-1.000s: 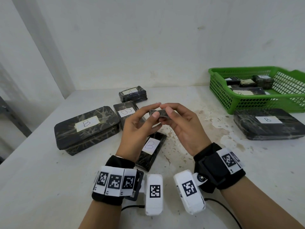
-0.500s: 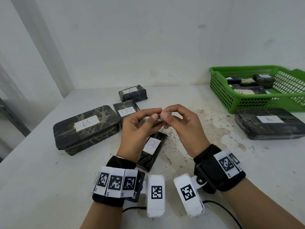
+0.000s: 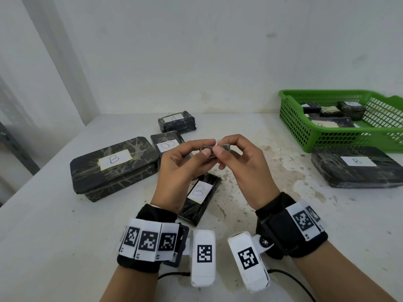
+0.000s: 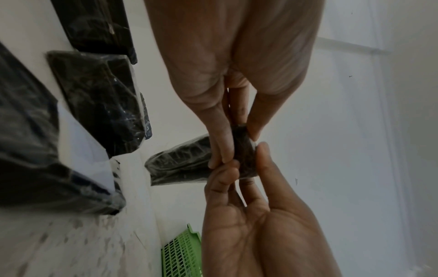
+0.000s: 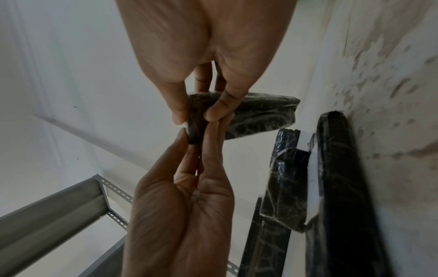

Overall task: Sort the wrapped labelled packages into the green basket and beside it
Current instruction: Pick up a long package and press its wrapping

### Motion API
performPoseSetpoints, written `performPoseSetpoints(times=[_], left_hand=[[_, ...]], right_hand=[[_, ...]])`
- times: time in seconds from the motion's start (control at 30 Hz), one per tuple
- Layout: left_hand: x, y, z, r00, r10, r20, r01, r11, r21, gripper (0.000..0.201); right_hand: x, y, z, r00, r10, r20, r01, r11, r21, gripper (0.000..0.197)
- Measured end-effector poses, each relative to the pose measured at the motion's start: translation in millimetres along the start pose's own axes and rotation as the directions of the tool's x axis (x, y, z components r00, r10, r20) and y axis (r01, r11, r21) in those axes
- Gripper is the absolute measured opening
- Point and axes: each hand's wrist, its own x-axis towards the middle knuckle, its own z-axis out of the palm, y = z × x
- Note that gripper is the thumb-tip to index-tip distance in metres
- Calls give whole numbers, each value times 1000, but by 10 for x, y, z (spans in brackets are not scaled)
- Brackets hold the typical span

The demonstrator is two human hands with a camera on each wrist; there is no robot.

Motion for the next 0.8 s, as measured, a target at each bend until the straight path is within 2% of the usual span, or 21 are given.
performPoseSetpoints(times=[0.13, 0.27, 0.37, 0.47, 0.63, 0.8], left_hand=[[11, -30, -4, 1000, 6, -12, -5, 999, 39, 16], [13, -52, 1, 999, -8, -39, 11, 996, 84, 15], [7, -22, -11, 1000, -9, -26, 10, 999, 53, 19], [4, -10, -5, 1000, -3, -26, 3, 1000, 27, 18], [21, -67, -15, 999, -3, -49, 7, 995, 97, 14], [37, -38, -30, 997, -26, -75, 34, 994, 106, 29]], right_hand=[[8, 10, 6, 1000, 25, -7, -25, 1000, 14, 8], [12, 29, 1, 998, 45, -32, -44, 998, 49, 26], [13, 10, 19, 999, 17, -32, -16, 999, 30, 16], [14, 4, 24, 999, 9, -34, -8, 1000, 30, 20], [9, 14, 16, 999, 45, -27, -44, 999, 18, 27], [-2, 4, 21, 999, 37, 3, -37, 998, -50, 10]])
